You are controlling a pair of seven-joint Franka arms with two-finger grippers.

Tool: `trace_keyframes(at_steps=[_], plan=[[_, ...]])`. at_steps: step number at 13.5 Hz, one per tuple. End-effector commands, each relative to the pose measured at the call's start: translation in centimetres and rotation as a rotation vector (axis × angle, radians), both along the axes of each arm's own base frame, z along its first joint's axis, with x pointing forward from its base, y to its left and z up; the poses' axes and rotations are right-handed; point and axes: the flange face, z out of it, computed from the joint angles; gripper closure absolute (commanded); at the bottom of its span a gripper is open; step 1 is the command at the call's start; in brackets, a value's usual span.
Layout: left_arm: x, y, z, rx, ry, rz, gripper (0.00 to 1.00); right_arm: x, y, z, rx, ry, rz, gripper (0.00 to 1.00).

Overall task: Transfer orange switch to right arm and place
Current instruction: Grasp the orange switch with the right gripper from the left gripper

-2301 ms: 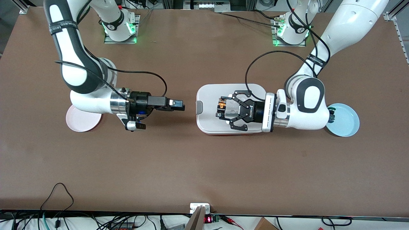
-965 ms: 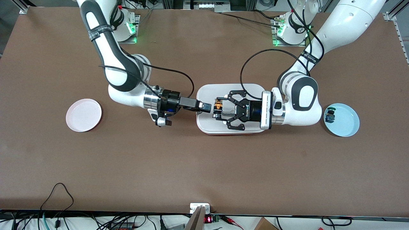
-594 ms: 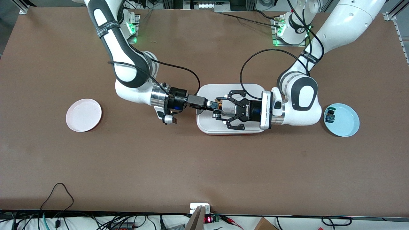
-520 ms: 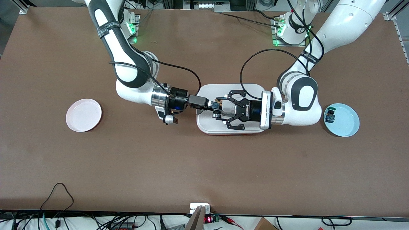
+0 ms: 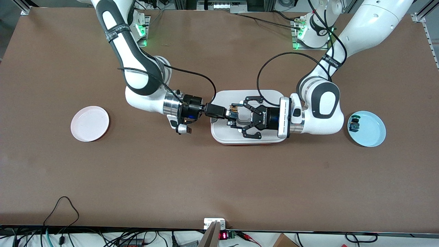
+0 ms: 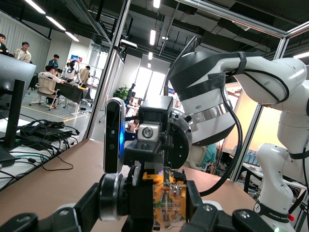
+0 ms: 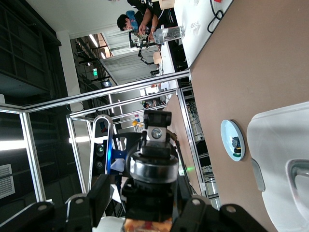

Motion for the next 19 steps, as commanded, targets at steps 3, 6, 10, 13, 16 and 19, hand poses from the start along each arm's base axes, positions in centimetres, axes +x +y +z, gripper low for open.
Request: trace_keyframes(at_steps=[3,6,10,13,16,19], plan=[[-0.5,-0.4,0.3,-0.013,-0.021,0.022,0.73,0.2,0.6,0.3,0.011,-0.02,-0.011,0.75],[-0.6,-0.3,0.2,-0.013,-0.014,0.022,0.73,0.2,0.6,0.3,0.007,-0.032,-0.009,0.96],[-0.5,0.4,0.5,-0.01,-0.014,0.026,0.0,0.2,0.6,0.3,0.001,-0.057,-0.006,1.0],[-0.6,0.3,0.6,-0.01,-0.014,0.021,0.0,0.3,0.4,0.3,0.002,-0.057,-0.01,1.0],[-0.6,0.5,0.5,-0.005,-0.006,0.015,0.0,1.0,-0.6,0.8,0.005,-0.065,-0.021,1.0],[-0.4,1.6,1.2,0.099,-0.002,-0.038,0.0,2.3,-2.7,0.9,-0.023,-0.091,0.0,1.0]])
